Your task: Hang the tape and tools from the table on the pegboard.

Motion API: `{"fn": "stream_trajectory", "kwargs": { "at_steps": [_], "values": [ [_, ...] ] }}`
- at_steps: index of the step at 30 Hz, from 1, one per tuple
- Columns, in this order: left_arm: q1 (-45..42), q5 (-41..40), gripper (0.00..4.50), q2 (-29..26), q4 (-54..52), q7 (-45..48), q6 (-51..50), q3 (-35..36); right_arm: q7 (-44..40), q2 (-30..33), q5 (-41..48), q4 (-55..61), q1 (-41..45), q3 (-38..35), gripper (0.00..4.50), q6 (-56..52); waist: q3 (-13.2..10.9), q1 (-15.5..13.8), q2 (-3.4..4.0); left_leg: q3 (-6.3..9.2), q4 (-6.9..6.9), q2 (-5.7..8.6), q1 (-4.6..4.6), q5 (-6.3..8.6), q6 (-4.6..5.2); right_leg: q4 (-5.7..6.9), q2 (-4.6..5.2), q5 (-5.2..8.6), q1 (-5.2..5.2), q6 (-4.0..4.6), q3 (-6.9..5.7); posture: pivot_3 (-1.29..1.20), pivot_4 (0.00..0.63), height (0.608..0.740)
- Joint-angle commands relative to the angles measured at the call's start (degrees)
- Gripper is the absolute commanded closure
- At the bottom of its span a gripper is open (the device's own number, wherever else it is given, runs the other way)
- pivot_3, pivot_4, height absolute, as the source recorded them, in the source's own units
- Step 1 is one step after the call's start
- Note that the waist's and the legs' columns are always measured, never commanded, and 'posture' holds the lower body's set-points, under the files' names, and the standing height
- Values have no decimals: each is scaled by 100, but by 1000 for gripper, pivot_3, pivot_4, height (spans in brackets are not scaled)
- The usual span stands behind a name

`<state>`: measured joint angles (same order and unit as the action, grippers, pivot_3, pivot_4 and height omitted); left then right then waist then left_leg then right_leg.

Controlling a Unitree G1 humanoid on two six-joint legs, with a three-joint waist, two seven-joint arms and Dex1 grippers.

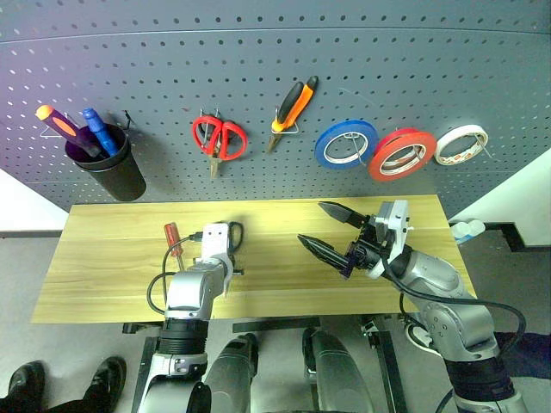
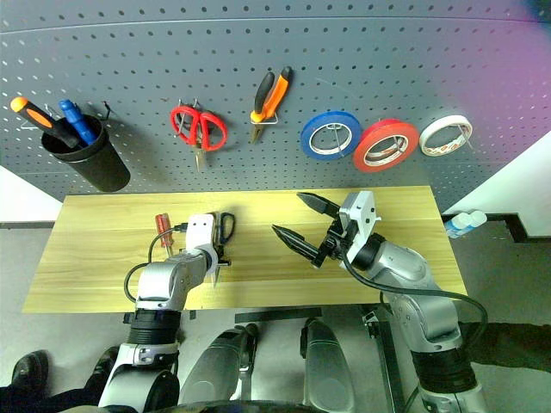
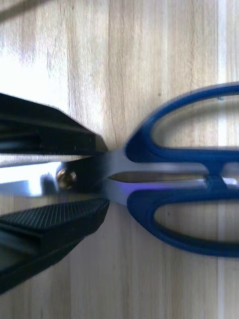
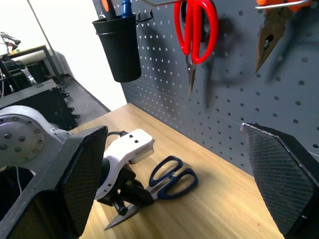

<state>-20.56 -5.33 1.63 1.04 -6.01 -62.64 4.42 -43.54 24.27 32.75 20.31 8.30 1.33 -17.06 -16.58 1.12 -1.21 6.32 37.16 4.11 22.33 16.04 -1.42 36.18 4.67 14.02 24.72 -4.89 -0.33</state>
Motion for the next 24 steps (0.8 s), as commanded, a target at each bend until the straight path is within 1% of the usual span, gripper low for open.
{"fn": "stream_trajectory", "kwargs": {
  "at_steps": [1,7,10,15,20,24],
  "values": [
    [162,-69,3617,94,239,49,-268,78,56,-46,38,78,135,-160,0,80,0,0,1,0,0,0,0,0,0,0,0,0,0,0,0,-124,338,740],
    [178,-104,3618,179,209,73,-330,265,21,-46,25,11,107,-124,0,81,-1,-1,1,0,-1,0,0,0,1,-2,0,0,0,-1,0,-116,339,740],
    [166,-27,3633,135,169,46,-165,256,-254,127,27,30,-102,-57,0,56,-1,-11,1,1,-1,0,0,0,1,-2,0,0,-1,-1,0,-113,339,740],
    [111,-51,3636,138,139,63,-155,305,-693,378,145,-77,-205,-120,0,2,-4,0,5,-1,0,0,-2,0,-1,-3,0,0,-3,-2,0,-116,338,740],
    [144,24,3636,68,56,89,-108,192,-1248,811,-280,-383,-244,-128,0,478,-5,-1,6,-2,-1,0,-3,0,-1,-5,-1,2,-5,-6,0,-122,334,740],
    [225,31,3636,54,-67,108,-102,128,-1479,1041,-544,-619,-256,-110,0,792,-8,1,3,-2,-1,-1,-3,0,-1,-5,-1,2,-5,-6,0,-124,331,740]
  ]
}}
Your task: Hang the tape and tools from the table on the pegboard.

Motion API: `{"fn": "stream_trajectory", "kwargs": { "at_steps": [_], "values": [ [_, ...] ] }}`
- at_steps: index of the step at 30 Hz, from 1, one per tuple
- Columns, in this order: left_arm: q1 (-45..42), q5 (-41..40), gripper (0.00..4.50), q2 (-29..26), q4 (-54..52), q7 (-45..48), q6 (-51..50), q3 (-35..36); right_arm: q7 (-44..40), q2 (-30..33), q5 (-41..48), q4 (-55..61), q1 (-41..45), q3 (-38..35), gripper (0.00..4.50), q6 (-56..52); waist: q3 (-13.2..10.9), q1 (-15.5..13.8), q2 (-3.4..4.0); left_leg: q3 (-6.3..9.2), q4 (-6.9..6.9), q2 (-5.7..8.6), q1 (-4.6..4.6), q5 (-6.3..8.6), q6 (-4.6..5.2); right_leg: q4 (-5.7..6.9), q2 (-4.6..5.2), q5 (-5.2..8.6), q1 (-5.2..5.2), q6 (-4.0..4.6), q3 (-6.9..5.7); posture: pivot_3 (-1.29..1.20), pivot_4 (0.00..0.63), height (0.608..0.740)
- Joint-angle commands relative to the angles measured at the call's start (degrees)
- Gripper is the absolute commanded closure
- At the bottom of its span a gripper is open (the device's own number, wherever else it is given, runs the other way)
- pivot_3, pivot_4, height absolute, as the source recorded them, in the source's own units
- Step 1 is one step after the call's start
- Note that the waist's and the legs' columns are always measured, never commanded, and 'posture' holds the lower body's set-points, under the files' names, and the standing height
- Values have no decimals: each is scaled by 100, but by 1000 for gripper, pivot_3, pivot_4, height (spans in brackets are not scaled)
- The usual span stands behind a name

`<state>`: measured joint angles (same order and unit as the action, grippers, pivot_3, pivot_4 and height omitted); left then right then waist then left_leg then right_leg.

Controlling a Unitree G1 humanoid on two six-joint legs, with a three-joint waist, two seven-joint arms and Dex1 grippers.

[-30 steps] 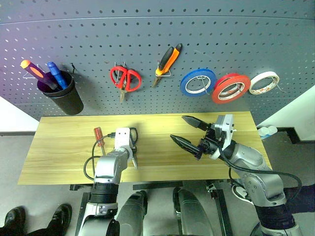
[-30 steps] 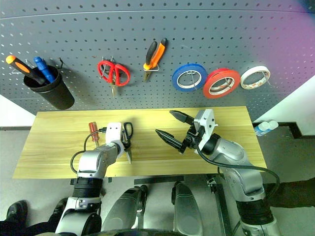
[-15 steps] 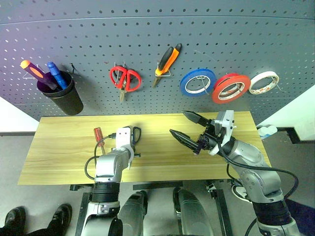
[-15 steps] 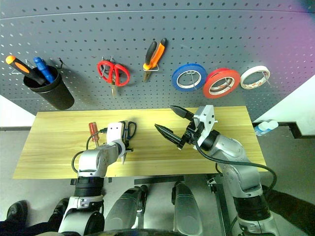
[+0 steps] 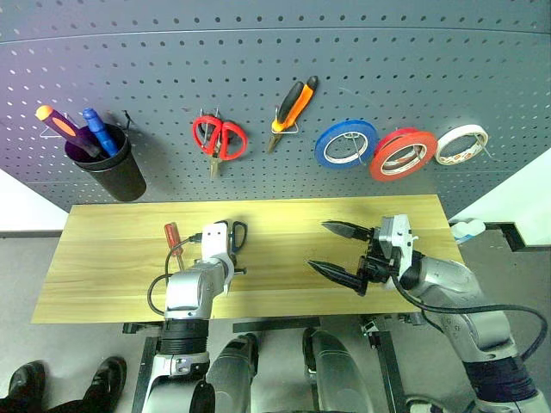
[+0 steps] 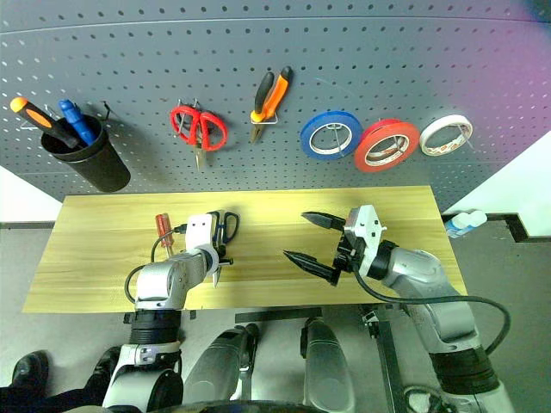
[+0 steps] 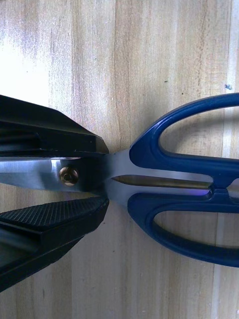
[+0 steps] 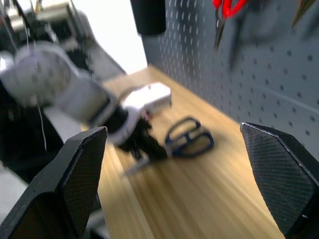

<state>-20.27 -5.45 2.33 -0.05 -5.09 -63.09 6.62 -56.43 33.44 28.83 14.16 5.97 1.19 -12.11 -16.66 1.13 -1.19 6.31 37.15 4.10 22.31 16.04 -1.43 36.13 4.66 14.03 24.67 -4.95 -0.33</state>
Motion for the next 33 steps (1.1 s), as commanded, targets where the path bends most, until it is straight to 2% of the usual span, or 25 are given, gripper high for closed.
{"fn": "stream_trajectory", "kwargs": {
  "at_steps": [1,8,14,22,25,28,31,33],
  "values": [
    [211,51,3636,-21,18,8,-36,-101,-206,140,-178,-17,-36,-90,0,313,-1,2,1,0,0,0,0,0,0,0,0,0,0,0,0,-124,329,740],
    [390,-21,3636,-64,-447,259,417,-301,48,93,-117,357,-52,-85,0,101,-16,-2,-2,0,-1,-1,3,1,-1,-2,2,0,1,0,1,-131,315,740],
    [897,127,3636,-683,-1104,884,1545,-927,144,125,-56,436,-38,-171,0,1,-24,-10,-2,1,-3,-1,14,-5,-14,-6,4,-1,13,2,1,-127,304,740],
    [1249,324,3636,-1024,-1388,876,2261,-879,19,302,-481,104,21,-79,0,250,-25,-28,-1,1,-3,0,16,2,0,-11,8,-1,13,2,1,-109,299,740],
    [1248,277,3636,-868,-1152,654,2182,-654,-141,169,-390,-108,170,-87,0,386,-25,-18,-1,1,-3,0,16,3,2,-11,7,-1,13,2,1,-105,296,740],
    [1189,24,3636,-723,-1063,856,2061,-581,-223,105,-323,-294,274,-96,0,350,-25,-25,-1,0,-1,0,16,3,4,-9,6,-1,13,2,1,-102,296,740],
    [1123,23,3034,-675,-1000,810,1749,-539,-283,20,-288,-454,298,-155,0,460,-25,-34,-1,1,-1,0,16,3,4,-9,6,-1,12,2,-1,-105,296,740],
    [1084,-196,2408,-614,-1032,957,1757,-392,-335,0,-325,-554,252,-179,0,600,-25,-29,-1,1,-1,0,17,3,4,-9,5,-1,13,2,-1,-105,296,740]
  ]
}}
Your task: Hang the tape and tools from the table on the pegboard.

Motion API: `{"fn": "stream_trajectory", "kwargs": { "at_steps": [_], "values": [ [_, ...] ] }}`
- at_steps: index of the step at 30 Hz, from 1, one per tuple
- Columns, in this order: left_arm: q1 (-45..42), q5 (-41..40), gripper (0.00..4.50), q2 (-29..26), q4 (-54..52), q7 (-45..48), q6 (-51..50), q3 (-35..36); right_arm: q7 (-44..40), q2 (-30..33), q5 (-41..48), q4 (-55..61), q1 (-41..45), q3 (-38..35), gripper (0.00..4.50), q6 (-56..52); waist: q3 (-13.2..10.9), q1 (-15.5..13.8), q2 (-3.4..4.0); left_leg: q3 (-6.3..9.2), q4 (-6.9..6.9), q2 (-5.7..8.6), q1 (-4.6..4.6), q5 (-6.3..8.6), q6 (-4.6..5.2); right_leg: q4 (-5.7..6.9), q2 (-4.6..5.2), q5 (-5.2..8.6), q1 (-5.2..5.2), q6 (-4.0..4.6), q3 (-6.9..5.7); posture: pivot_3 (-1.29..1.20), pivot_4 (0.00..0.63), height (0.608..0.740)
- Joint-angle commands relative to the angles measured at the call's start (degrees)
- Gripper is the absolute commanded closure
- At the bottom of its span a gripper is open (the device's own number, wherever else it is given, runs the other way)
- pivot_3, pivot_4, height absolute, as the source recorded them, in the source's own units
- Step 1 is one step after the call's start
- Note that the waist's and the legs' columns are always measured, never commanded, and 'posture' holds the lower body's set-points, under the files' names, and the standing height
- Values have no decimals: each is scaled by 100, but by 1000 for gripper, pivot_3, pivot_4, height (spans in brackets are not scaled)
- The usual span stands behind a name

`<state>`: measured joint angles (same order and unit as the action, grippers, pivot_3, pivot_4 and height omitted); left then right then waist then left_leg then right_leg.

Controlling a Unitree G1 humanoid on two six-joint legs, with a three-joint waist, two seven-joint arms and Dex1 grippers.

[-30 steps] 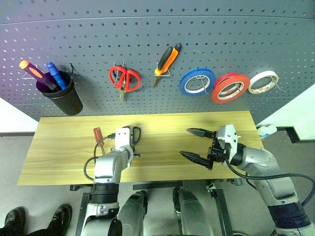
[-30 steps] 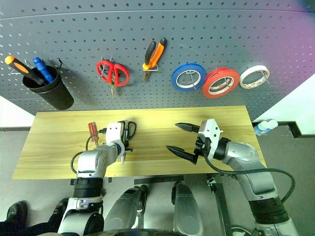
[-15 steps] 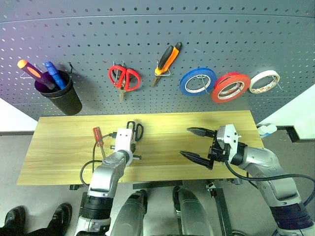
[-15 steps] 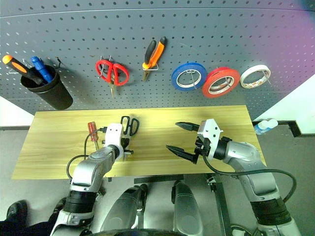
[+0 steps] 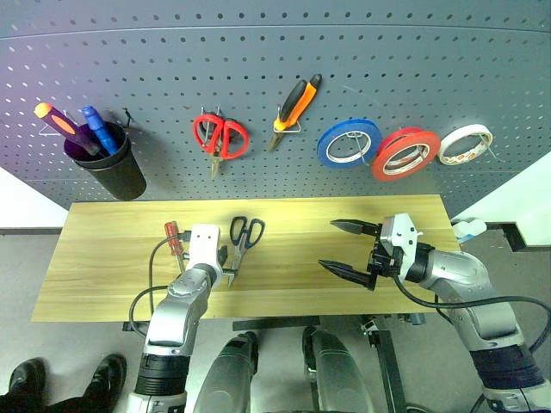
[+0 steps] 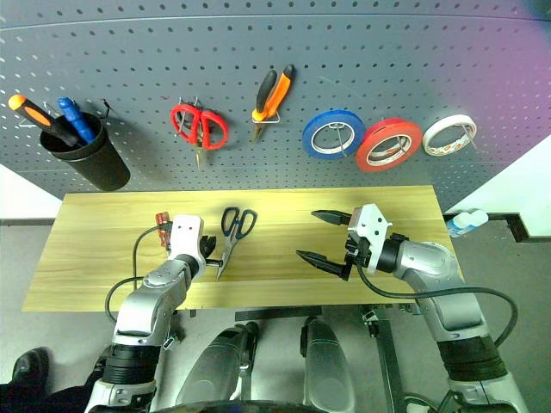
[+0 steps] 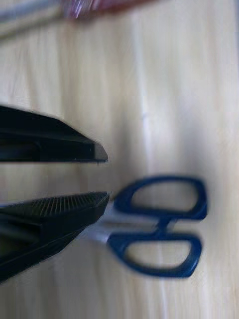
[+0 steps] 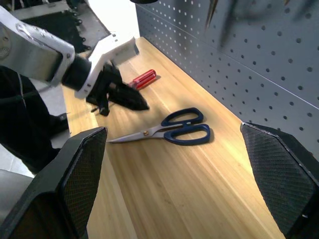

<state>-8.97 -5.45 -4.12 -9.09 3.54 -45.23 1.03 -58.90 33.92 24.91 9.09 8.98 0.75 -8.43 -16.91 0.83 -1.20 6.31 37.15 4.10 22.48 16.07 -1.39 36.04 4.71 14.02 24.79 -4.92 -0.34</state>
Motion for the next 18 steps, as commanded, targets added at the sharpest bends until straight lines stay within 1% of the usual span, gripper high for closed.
{"fn": "stream_trajectory", "kwargs": {
  "at_steps": [1,4,6,8,10,13,15,18],
  "values": [
    [-84,-150,2037,9,-126,62,-17,161,-122,-50,79,-87,-72,-145,0,259,0,2,0,0,0,0,0,0,0,0,0,0,0,0,0,-108,296,740],
    [-187,-121,1051,-99,-115,143,45,94,-184,-63,95,-204,-145,-163,0,354,0,4,0,0,0,0,0,0,0,1,0,0,0,0,0,-109,298,740],
    [-208,-121,397,-196,-141,250,-163,-31,-179,-85,70,-226,-178,-161,0,442,0,8,0,0,0,0,-1,0,-1,3,-1,0,0,0,0,-110,297,740],
    [-194,-109,397,-342,-169,402,-251,-177,-127,-124,77,-201,-158,-147,0,452,0,30,1,-1,0,0,-2,-1,-1,4,-1,0,0,1,0,-110,297,740],
    [-211,-225,397,-354,-174,473,-472,-143,-91,-153,58,-197,-123,-134,0,478,0,28,1,-1,0,0,-3,-1,-1,6,-1,0,0,1,1,-110,296,740],
    [-302,-95,397,-560,-66,572,-744,-373,-42,-209,31,-247,-50,-109,0,470,0,26,1,-1,1,0,-3,-1,-1,7,-1,-1,0,1,1,-108,296,740],
    [-380,-89,397,-593,5,581,-938,-433,-18,-221,21,-248,-25,-95,0,456,0,25,1,0,2,0,-3,-1,-1,8,-2,-1,0,1,1,-108,296,740],
    [-491,-98,397,-528,165,440,-1150,-317,3,-195,63,-183,-49,-96,0,356,0,17,1,0,3,0,-3,-1,-1,9,-2,-1,0,2,1,-111,305,740]
  ]
}}
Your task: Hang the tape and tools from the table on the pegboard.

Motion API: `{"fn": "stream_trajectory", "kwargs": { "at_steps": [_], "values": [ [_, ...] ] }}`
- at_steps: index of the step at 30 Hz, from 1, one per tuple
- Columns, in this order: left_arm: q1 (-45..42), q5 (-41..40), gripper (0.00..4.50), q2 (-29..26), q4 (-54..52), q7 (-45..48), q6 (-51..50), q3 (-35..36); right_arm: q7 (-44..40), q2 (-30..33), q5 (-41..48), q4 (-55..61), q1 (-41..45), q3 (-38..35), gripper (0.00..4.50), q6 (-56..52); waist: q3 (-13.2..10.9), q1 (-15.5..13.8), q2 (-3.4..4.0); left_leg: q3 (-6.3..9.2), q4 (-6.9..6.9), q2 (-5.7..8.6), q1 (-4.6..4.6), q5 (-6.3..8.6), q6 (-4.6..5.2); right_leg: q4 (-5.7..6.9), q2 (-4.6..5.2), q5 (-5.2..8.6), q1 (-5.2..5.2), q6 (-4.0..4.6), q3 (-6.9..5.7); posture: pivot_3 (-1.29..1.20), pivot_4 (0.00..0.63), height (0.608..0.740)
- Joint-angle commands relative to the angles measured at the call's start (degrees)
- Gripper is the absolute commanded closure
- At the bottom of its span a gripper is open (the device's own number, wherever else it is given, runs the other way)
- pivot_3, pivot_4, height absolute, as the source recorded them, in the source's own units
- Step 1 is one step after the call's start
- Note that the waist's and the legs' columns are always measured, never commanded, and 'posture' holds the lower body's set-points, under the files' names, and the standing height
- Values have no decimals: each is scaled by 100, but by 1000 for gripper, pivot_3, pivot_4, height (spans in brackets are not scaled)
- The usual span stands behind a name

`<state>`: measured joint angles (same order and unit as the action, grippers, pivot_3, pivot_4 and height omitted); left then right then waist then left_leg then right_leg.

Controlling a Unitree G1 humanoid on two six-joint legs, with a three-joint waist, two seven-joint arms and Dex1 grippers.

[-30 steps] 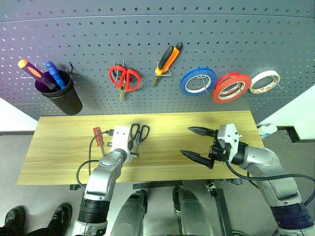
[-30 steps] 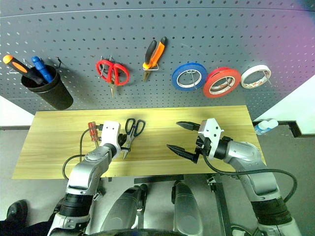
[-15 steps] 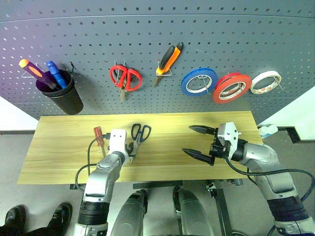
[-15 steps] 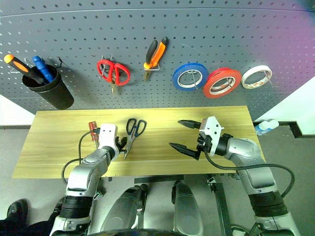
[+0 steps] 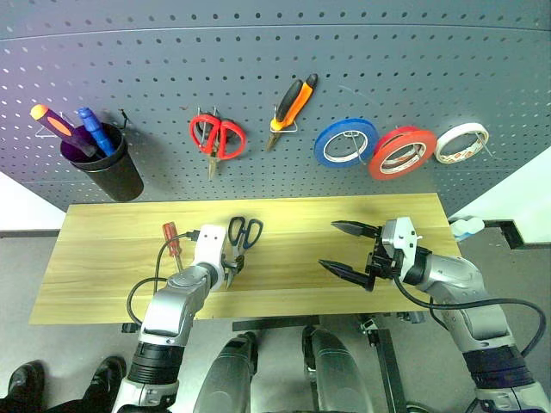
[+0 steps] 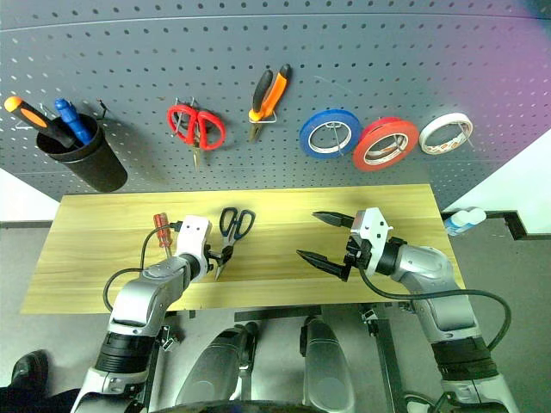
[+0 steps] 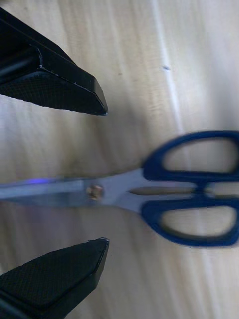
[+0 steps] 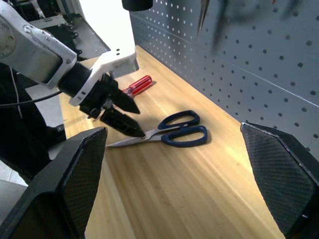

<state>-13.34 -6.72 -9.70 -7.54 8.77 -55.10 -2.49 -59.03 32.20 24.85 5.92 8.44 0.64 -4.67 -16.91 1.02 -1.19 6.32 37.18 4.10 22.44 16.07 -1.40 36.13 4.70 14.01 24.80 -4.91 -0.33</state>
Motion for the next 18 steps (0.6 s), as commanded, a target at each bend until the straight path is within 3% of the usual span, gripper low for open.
{"fn": "stream_trajectory", "kwargs": {
  "at_steps": [1,17,18],
  "values": [
    [-81,108,397,-34,71,-72,-74,-70,9,0,70,159,-19,-76,0,-47,0,1,0,0,1,0,0,0,0,0,0,0,0,0,0,-111,306,740],
    [-372,168,397,-34,599,129,-146,-380,188,34,142,662,-300,-103,0,-424,-2,15,2,-1,1,0,0,0,1,1,3,-1,0,0,1,-126,321,740],
    [-357,178,569,-43,586,126,-138,-384,189,41,151,656,-284,-114,0,-439,-2,15,2,-2,1,0,0,0,1,1,3,-1,0,1,1,-127,321,740]
  ]
}}
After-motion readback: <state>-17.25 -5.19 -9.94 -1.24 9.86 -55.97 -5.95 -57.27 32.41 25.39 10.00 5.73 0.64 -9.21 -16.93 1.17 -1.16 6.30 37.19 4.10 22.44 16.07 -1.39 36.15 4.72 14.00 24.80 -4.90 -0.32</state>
